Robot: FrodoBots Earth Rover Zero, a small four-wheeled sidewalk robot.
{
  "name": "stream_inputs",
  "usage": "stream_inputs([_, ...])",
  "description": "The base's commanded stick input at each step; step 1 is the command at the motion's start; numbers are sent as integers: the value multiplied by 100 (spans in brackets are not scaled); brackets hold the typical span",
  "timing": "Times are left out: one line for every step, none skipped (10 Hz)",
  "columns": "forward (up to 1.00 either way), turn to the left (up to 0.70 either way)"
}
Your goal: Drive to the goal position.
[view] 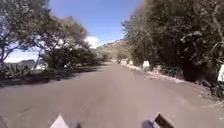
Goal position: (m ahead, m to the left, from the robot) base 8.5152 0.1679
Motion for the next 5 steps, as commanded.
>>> stream_inputs([50,0])
stream_inputs([50,0])
stream_inputs([50,0])
stream_inputs([50,0])
stream_inputs([50,0])
